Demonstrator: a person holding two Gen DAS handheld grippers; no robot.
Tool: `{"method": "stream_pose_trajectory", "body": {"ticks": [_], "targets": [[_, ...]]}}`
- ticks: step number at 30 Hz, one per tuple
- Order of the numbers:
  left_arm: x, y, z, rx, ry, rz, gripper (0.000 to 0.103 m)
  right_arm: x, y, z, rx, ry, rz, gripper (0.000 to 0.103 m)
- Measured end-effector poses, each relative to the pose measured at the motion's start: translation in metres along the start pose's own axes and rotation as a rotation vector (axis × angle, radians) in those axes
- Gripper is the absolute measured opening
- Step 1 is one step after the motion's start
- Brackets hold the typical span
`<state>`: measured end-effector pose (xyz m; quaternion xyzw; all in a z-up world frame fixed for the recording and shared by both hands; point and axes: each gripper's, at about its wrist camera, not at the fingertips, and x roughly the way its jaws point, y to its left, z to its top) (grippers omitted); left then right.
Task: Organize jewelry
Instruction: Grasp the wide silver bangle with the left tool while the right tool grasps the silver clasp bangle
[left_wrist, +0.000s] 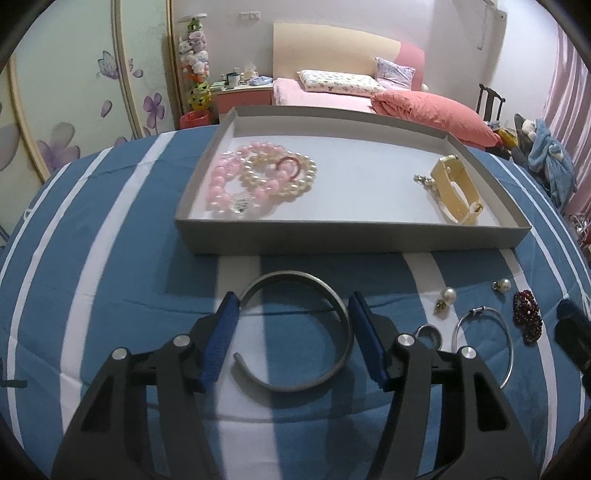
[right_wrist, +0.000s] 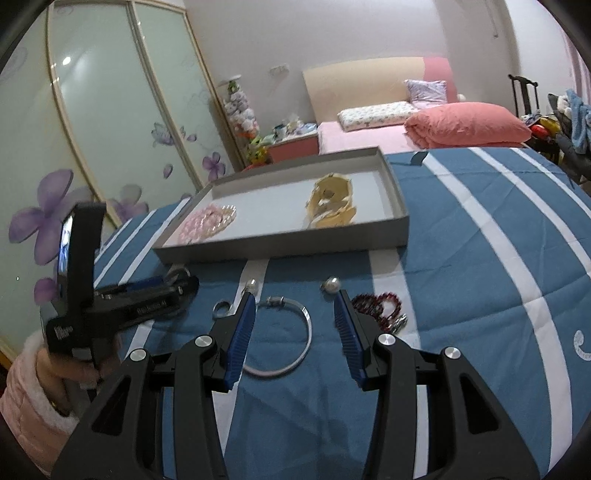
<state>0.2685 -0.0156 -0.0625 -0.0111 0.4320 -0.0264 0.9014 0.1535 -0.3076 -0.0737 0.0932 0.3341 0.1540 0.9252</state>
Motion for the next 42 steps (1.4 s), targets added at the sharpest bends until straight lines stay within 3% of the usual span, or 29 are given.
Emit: {"method": "stream_pose_trajectory", "body": {"ticks": [7, 11, 14, 26, 29, 35, 42], "targets": [[-0.020, 0.024, -0.004, -0.031, -0.040, 0.011, 0.060, 0.019, 0.020, -0.011, -0.077, 0.126, 0.006, 0.046], [-0.028, 0.031, -0.004, -0.044, -0.056, 0.012, 0.060, 0.031, 0.029, -0.015, -0.119, 0.182, -0.040, 0.068], [-0.033, 0.034, -0.004, -0.049, -0.065, 0.007, 0.060, 0.038, 0.036, -0.015, -0.161, 0.206, -0.073, 0.076], [-0.035, 0.037, -0.004, -0.052, -0.066, 0.002, 0.060, 0.062, 0.049, -0.006, -0.241, 0.244, -0.131, 0.077], [-0.035, 0.038, -0.005, -0.052, -0.063, -0.001, 0.060, 0.061, 0.049, -0.005, -0.240, 0.238, -0.135, 0.071], [-0.036, 0.039, -0.009, -0.052, -0.063, -0.007, 0.060, 0.053, 0.046, -0.011, -0.239, 0.237, -0.128, 0.070], [-0.046, 0.039, -0.014, -0.052, -0.079, -0.022, 0.060, 0.032, 0.042, -0.013, -0.203, 0.168, -0.101, 0.070]]}}
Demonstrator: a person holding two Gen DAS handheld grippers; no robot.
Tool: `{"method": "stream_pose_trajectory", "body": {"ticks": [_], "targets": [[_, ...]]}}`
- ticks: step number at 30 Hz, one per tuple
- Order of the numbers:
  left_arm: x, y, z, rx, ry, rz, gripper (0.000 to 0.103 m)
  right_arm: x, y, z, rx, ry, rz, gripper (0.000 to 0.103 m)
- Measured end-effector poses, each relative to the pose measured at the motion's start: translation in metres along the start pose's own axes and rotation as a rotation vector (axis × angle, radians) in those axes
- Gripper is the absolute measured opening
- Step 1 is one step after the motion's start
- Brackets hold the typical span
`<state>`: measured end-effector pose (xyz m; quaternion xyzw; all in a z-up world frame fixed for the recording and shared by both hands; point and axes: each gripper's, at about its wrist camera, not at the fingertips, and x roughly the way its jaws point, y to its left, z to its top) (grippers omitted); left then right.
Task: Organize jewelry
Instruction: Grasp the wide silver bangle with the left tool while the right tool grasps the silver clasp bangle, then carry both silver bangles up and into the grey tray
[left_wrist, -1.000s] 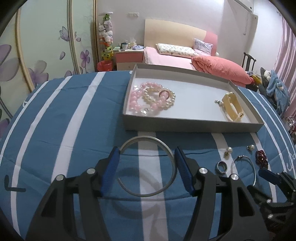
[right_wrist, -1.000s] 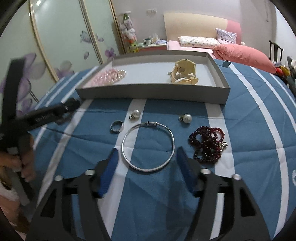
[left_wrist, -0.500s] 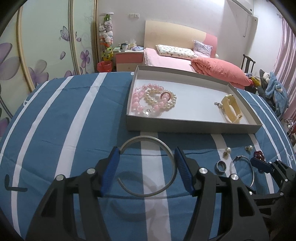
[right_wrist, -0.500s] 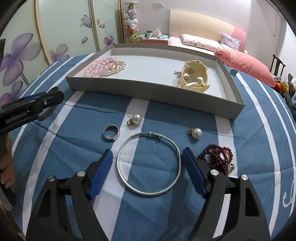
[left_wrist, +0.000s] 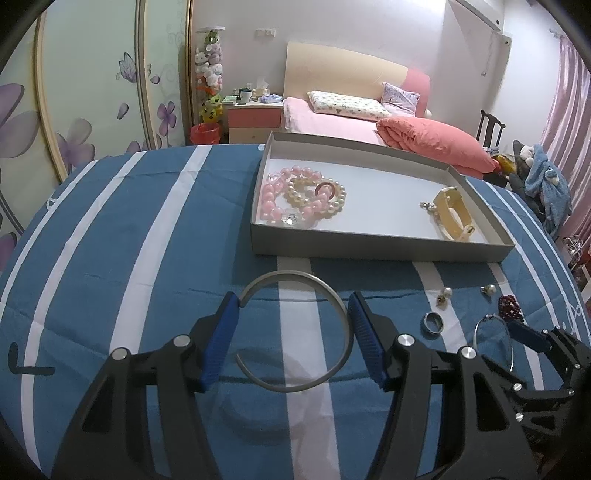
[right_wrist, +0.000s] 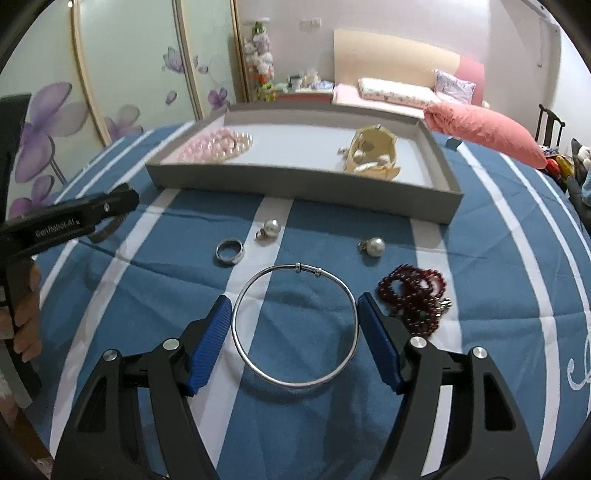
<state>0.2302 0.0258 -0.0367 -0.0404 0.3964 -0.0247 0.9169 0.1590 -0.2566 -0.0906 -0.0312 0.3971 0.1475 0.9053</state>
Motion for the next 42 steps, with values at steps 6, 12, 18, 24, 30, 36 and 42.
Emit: {"method": "stream_pose_trajectory", "body": {"ticks": [6, 12, 18, 24, 30, 36, 42], "targets": [[-0.012, -0.006, 0.000, 0.013, -0.037, -0.012, 0.060, -0.019, -0.005, 0.005, 0.028, -0.104, 0.012, 0.070], [-0.024, -0.014, 0.002, 0.032, -0.088, -0.024, 0.060, -0.039, -0.009, 0.013, 0.048, -0.223, 0.019, 0.070], [-0.035, -0.018, 0.005, 0.029, -0.147, -0.029, 0.060, -0.056, -0.016, 0.019, 0.087, -0.340, 0.011, 0.070], [-0.045, -0.021, 0.008, 0.020, -0.215, -0.029, 0.060, -0.069, -0.021, 0.023, 0.107, -0.438, -0.019, 0.070], [-0.050, -0.027, 0.015, 0.026, -0.261, -0.026, 0.060, -0.075, -0.022, 0.029, 0.093, -0.495, -0.040, 0.070], [-0.049, -0.030, 0.027, 0.033, -0.293, -0.014, 0.060, -0.077, -0.023, 0.044, 0.070, -0.542, -0.055, 0.070], [-0.046, -0.033, 0.041, 0.037, -0.324, -0.002, 0.060, -0.076, -0.023, 0.060, 0.062, -0.589, -0.074, 0.070]]}}
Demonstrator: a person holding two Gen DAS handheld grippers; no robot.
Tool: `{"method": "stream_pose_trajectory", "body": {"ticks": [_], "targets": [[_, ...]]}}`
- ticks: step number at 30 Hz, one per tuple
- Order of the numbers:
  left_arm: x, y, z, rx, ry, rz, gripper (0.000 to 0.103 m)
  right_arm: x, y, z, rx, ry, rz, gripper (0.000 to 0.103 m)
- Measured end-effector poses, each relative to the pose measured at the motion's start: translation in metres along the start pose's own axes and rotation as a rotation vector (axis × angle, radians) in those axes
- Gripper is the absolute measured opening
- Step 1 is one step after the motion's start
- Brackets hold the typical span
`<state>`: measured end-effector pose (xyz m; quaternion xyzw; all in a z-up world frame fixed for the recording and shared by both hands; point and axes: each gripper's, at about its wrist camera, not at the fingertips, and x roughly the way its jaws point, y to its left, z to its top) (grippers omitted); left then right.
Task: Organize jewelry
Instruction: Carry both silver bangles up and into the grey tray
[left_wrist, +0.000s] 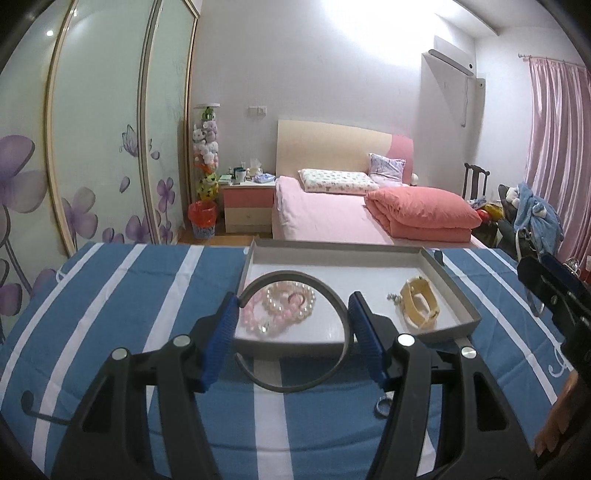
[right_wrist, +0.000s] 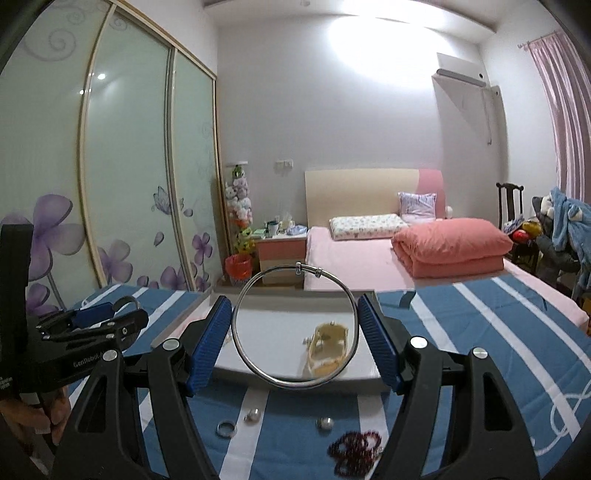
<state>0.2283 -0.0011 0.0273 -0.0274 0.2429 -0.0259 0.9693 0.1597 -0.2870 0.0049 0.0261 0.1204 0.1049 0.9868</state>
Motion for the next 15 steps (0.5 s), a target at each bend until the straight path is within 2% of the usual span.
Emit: {"method": "stream_pose_trajectory", "body": {"ticks": [8, 15], "targets": [[0.026, -0.006, 0.015, 0.012, -0.013, 0.011, 0.060, 0.024, 0.001, 0.011, -0.001, -0.027, -0.012, 0.070], [0.062, -0.010, 0.020, 0.009, 0.020, 0.007, 0.060, 0.057, -0.005, 0.006, 0.002, 0.021, -0.017, 0.070]]}}
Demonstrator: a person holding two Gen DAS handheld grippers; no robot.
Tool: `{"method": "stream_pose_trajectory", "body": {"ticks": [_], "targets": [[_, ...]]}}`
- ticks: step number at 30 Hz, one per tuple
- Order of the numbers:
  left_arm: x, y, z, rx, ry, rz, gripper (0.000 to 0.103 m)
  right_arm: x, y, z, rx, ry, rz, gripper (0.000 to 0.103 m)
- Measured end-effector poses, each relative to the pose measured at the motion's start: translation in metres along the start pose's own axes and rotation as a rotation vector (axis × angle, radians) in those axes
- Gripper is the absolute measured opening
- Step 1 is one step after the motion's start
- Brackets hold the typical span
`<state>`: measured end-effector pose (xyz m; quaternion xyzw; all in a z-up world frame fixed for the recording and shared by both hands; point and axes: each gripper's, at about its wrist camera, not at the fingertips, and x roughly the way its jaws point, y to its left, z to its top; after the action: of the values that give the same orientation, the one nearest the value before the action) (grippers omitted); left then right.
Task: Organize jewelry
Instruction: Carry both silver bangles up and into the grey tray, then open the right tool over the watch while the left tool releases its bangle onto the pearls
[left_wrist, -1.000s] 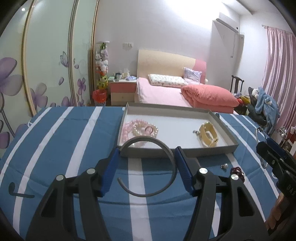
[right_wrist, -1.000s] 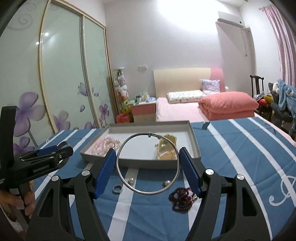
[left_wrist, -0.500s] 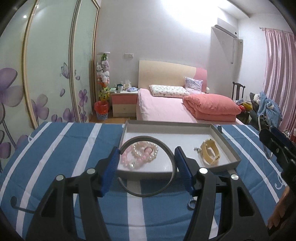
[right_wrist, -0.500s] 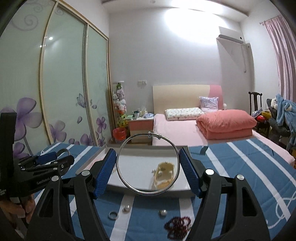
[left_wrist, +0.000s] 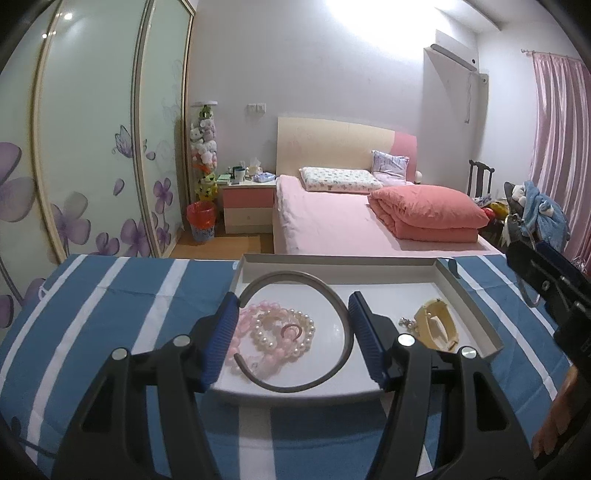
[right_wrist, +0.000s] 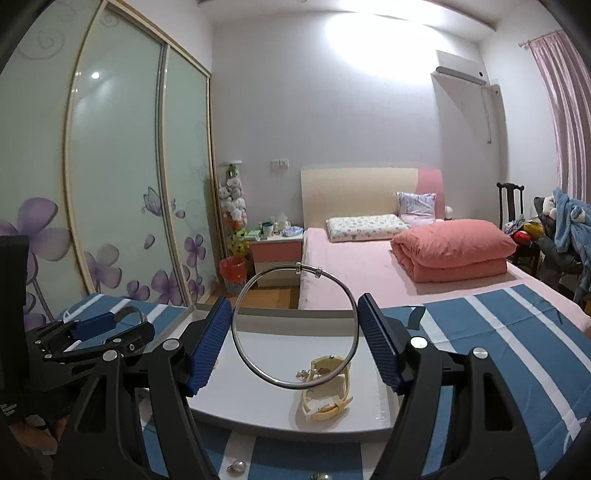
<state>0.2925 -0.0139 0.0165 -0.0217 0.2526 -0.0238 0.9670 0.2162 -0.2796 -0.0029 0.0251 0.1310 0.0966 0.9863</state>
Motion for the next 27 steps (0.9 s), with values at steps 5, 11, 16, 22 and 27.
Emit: {"method": "stream_pose_trajectory", "body": {"ticks": [5, 11, 16, 22, 27], "targets": [[0.029, -0.002, 0.004, 0.003, 0.035, -0.003, 0.060, 0.029, -0.003, -0.005, 0.020, 0.068, 0.002, 0.070], [0.056, 0.000, 0.001, -0.004, 0.088, -0.005, 0.060, 0.057, -0.010, -0.012, 0.054, 0.170, 0.005, 0.070], [0.074, 0.001, -0.002, -0.010, 0.126, -0.008, 0.060, 0.074, -0.012, -0.018, 0.070, 0.239, 0.005, 0.070], [0.085, 0.001, -0.006, -0.010, 0.151, -0.006, 0.060, 0.083, -0.013, -0.027, 0.094, 0.295, 0.003, 0.071], [0.085, 0.000, -0.003, -0.012, 0.139, -0.003, 0.061, 0.084, -0.014, -0.024, 0.094, 0.295, 0.006, 0.071]]}}
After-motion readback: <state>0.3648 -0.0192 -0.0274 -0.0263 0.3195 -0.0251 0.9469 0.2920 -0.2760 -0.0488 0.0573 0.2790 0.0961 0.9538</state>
